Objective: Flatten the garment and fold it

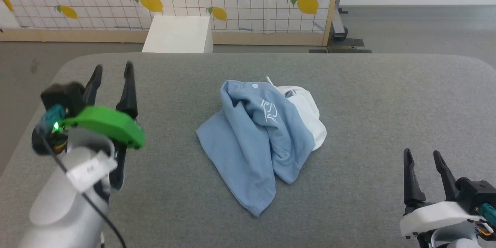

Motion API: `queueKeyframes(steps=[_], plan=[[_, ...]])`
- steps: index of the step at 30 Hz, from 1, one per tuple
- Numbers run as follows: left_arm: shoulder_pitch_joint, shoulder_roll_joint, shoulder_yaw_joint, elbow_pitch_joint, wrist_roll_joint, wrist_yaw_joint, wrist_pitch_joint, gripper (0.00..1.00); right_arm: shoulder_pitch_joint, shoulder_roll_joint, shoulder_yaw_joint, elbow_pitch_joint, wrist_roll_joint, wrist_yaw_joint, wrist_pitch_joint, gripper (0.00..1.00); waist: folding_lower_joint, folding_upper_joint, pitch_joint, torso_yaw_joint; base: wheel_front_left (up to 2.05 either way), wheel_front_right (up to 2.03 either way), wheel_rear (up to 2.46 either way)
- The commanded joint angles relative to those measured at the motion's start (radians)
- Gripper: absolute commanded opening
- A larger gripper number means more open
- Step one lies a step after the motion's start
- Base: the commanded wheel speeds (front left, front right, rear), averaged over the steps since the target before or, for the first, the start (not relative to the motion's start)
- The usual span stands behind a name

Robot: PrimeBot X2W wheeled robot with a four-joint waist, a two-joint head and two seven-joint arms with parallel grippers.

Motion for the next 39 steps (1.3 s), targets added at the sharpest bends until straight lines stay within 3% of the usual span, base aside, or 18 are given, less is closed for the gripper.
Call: queueKeyframes(steps=[1, 5, 9, 27, 39], plan=[[0.045, 0.014, 0.001, -0.023, 0.025, 0.014, -0.018, 1.0, 0.009, -0.001, 0.001, -0.002, 0.003, -0.002, -0.006, 1.0, 0.0, 0.0, -0.003, 0.004, 0.0, 0.0, 0.0], [0.151, 0.045, 0.013, -0.09, 0.084, 0.049, -0.041, 1.0, 0.009, -0.001, 0.003, -0.005, 0.005, -0.002, -0.006, 1.0, 0.0, 0.0, -0.002, 0.005, 0.0, 0.0, 0.0], [0.245, 0.043, 0.029, -0.144, 0.096, 0.042, -0.046, 1.0, 0.013, -0.001, 0.004, -0.015, 0.007, -0.002, -0.006, 1.0, 0.0, 0.0, 0.002, 0.004, 0.0, 0.0, 0.0], [0.463, -0.092, 0.126, -0.193, 0.138, -0.022, -0.048, 1.0, 0.058, -0.001, 0.035, -0.074, 0.01, -0.002, -0.006, 1.0, 0.0, 0.0, 0.007, -0.012, 0.0, 0.0, 0.0], [0.479, -0.121, 0.142, -0.177, 0.163, -0.042, -0.048, 1.0, 0.05, -0.001, 0.05, -0.04, 0.0, -0.002, 0.001, 1.0, 0.0, 0.0, 0.006, -0.012, 0.0, 0.0, 0.0]])
